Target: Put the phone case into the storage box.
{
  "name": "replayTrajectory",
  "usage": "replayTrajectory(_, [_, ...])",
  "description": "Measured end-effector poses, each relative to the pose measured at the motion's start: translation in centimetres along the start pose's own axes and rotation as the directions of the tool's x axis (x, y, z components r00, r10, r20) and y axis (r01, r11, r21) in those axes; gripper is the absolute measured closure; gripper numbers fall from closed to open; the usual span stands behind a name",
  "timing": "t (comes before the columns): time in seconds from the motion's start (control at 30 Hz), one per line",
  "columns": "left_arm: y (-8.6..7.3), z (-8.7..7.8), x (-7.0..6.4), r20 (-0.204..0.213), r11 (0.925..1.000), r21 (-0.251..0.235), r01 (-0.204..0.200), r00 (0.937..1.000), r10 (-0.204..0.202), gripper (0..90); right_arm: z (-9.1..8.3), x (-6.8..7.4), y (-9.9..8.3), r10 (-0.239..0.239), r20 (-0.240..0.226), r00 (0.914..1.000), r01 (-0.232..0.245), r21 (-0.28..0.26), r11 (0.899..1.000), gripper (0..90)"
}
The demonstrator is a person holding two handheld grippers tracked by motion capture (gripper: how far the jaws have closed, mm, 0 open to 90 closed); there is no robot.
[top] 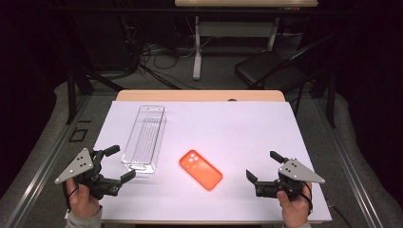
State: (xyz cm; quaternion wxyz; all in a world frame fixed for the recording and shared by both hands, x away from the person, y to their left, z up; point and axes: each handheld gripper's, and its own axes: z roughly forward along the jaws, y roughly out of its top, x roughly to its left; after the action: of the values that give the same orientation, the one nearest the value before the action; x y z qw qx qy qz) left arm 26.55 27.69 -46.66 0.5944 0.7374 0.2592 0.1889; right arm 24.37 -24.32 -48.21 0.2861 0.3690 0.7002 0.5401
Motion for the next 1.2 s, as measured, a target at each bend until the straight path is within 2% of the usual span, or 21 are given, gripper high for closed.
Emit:
replayTrajectory(0.17, [0.0, 0.1, 0.3, -0.013, 0.9999, 0.002, 0.010, 0.9999, -0.010, 0.7, 0.5, -0.1, -0.1, 0.024, -0.013, 0.9996, -0.023, 0.036, 0.999, 0.0])
replayTrajectory(0.23, [0.0, 0.1, 0.3, -0.007, 0.9999, 0.007, 0.014, 0.9999, -0.014, 0.7, 0.7, -0.1, -0.2, 0.024, -0.008, 0.9997, -0.023, 0.058, 0.998, 0.0])
replayTrajectory(0.47, [0.1, 0.4, 0.1, -0.009, 0.9988, 0.030, 0.038, 0.9993, -0.038, 0.7, 1.4, -0.3, 0.3, 0.042, -0.031, 0.9986, -0.038, 0.127, 0.991, 0.0])
replayTrajectory(0.63, [0.5, 0.8, 0.0, -0.005, 0.9976, 0.053, 0.045, 0.9990, -0.045, 0.7, 1.9, 0.0, 1.0, 0.033, -0.042, 0.9986, -0.026, 0.150, 0.988, 0.0])
replayTrajectory(0.77, [0.7, 1.1, 0.1, -0.007, 0.9954, 0.075, 0.060, 0.9982, -0.060, 0.7, 2.4, 0.2, 1.5, 0.035, -0.078, 0.9964, -0.020, 0.179, 0.984, 0.0])
replayTrajectory(0.83, [0.9, 1.2, 0.2, -0.013, 0.9941, 0.082, 0.071, 0.9975, -0.070, 0.7, 2.9, 0.4, 1.8, 0.019, -0.115, 0.9932, 0.006, 0.211, 0.977, 0.2])
replayTrajectory(0.93, [1.1, 1.4, 0.5, -0.011, 0.9910, 0.098, 0.092, 0.9958, -0.091, 0.7, 3.2, 0.6, 2.0, 0.001, -0.122, 0.9925, 0.027, 0.228, 0.973, 0.7])
replayTrajectory(1.0, [1.2, 1.5, 0.8, -0.018, 0.9875, 0.118, 0.105, 0.9944, -0.104, 0.7, 3.8, 0.7, 2.3, -0.027, -0.126, 0.9917, 0.060, 0.264, 0.963, 0.7])
replayTrajectory(1.07, [1.4, 1.7, 1.1, -0.007, 0.9834, 0.136, 0.120, 0.9927, -0.121, 0.7, 3.9, 0.7, 2.4, -0.018, -0.129, 0.9915, 0.053, 0.274, 0.960, 0.7])
replayTrajectory(1.2, [1.7, 2.0, 1.6, -0.018, 0.9765, 0.157, 0.148, 0.9890, -0.147, 0.7, 4.4, 0.2, 2.8, 0.020, -0.129, 0.9914, 0.020, 0.295, 0.955, 0.7])
